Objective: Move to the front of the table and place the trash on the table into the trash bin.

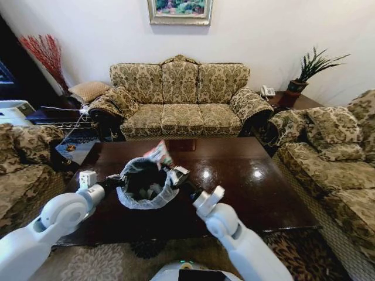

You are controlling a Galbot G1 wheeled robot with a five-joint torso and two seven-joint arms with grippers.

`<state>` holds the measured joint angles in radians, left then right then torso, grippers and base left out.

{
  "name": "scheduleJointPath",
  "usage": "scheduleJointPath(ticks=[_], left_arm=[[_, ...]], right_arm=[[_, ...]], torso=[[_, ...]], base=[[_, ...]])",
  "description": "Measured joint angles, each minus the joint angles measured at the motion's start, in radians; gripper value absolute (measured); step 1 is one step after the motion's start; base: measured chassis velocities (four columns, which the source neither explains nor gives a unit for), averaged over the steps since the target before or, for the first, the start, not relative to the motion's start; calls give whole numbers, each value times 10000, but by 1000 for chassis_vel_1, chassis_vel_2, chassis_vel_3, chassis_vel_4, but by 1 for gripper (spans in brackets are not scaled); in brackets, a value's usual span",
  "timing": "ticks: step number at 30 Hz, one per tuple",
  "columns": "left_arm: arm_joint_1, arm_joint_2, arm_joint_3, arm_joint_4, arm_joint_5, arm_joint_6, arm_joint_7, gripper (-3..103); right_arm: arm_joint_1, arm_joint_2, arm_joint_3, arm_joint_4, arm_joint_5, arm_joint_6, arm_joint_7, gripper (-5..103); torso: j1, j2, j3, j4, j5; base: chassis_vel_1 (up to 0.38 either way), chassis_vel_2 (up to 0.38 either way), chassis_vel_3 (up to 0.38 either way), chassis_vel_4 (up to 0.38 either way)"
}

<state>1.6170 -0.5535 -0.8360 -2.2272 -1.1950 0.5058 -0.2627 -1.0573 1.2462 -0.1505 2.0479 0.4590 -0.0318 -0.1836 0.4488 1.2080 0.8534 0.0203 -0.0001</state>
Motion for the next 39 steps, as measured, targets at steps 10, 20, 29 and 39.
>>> scheduleJointPath(ticks=[10,20,29,39], left_arm=[[67,-2,-31,-209,-25,71,-21,1],[170,5,-112,-380,-18,150,-84,1],[321,-180,-453,-399,29,606,-449,1],[1214,-1593,-3004,-700,333,1337,-944,1]], right_arm=[[139,124,-194,-218,-748,-101,123,23],[177,105,-155,-151,-872,-97,183,66],[-401,-39,482,589,-711,35,1045,93],[-2202,-164,2389,1057,-877,231,2981,100]], torso=[[0,0,0,0,1],[0,0,0,0,1],[0,0,0,-1,2],[1,0,0,-2,2]], base=[[0,0,0,0],[0,0,0,0],[0,0,0,0],[0,0,0,0]])
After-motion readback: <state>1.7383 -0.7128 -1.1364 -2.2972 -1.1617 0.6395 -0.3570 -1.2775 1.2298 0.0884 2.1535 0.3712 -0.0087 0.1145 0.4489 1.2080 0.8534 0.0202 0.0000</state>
